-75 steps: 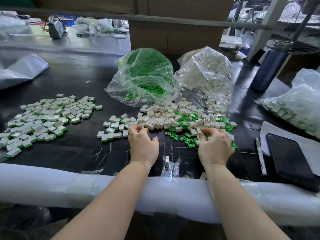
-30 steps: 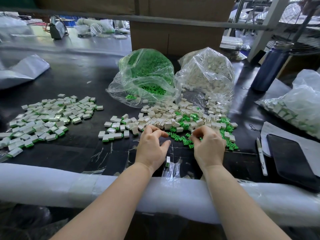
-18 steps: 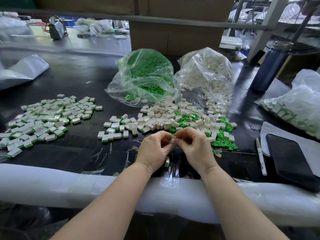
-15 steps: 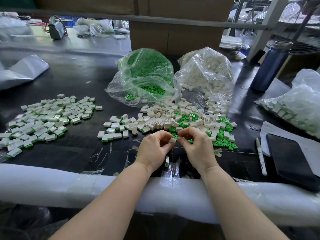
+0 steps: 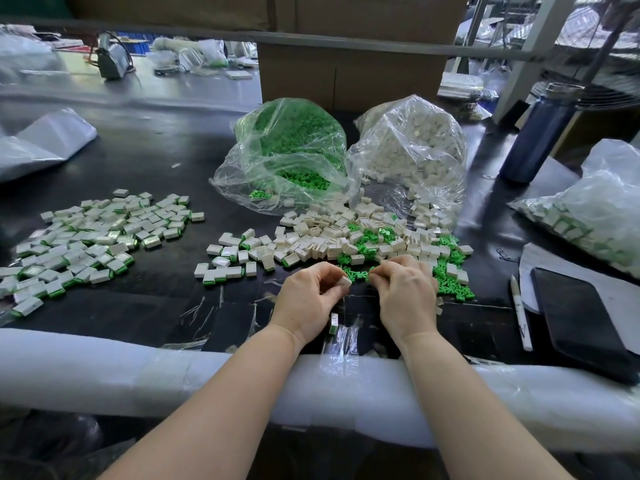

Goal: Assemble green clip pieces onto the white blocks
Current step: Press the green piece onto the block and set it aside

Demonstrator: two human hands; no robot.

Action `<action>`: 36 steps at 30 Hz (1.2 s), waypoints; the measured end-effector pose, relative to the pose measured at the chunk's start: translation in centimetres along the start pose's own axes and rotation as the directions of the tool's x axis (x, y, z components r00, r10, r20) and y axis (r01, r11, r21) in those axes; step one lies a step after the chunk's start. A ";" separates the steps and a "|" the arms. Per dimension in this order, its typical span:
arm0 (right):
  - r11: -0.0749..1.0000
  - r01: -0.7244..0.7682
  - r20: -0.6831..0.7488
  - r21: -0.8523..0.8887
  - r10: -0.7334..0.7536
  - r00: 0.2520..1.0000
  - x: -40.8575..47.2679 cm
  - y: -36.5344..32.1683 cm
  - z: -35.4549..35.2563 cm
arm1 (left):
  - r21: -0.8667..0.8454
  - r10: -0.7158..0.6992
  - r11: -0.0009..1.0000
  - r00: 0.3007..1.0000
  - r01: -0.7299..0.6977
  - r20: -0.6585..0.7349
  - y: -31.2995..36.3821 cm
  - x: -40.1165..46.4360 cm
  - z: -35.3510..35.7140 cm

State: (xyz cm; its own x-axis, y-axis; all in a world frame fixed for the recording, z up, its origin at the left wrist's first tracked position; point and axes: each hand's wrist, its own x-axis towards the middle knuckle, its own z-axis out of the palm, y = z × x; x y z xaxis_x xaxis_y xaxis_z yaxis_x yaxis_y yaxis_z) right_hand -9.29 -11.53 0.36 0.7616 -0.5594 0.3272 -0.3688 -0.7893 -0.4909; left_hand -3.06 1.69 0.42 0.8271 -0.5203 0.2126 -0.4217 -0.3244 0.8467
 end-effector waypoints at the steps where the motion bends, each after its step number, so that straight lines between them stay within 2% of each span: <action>1: 0.998 0.022 -0.032 0.053 -0.020 0.999 0.0 0.0 0.0 | -0.006 -0.003 1.000 1.000 0.003 0.001 0.0 0.0 0.0; 4: 0.971 0.072 -0.077 0.228 -0.056 0.995 -0.1 -0.3 -0.3 | -0.031 -0.008 0.999 1.000 0.008 0.006 -0.1 0.1 0.0; 7: 0.893 0.052 0.007 0.447 -0.062 0.998 -0.4 -0.7 -0.5 | -0.104 -0.028 0.994 0.999 0.030 0.019 -0.3 0.1 0.0; 12: 0.788 -0.030 0.140 0.615 -0.072 0.988 -0.5 -1.1 -0.6 | -0.129 -0.031 0.991 0.999 0.035 0.037 -0.4 0.3 0.0; 19: 0.739 -0.084 0.187 0.669 -0.057 0.981 -0.4 -1.1 -0.8 | -0.145 -0.042 0.988 0.996 0.054 0.080 -0.5 0.3 0.0; 26: 0.761 -0.099 0.234 0.641 -0.071 0.970 -0.6 -1.2 -0.7 | -0.211 -0.061 0.975 0.996 0.073 0.060 -0.4 0.4 -0.2; 32: 0.724 -0.115 0.215 0.680 -0.047 0.975 -0.6 -1.3 -0.8 | -0.227 -0.059 0.971 0.995 0.076 0.082 -0.1 0.3 -0.3; 36: 0.722 -0.110 0.221 0.683 -0.061 0.973 -0.7 -1.5 -0.9 | -0.282 -0.085 0.955 0.995 0.096 0.048 0.0 0.2 -0.5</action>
State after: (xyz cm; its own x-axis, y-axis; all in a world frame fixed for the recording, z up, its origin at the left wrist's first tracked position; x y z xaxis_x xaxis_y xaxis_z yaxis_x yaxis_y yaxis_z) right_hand -9.76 -10.21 1.57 0.8818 -0.4399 0.1697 0.0140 -0.3353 -0.9420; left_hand -2.69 1.93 0.70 0.8411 -0.5284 0.1157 -0.2187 -0.1365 0.9662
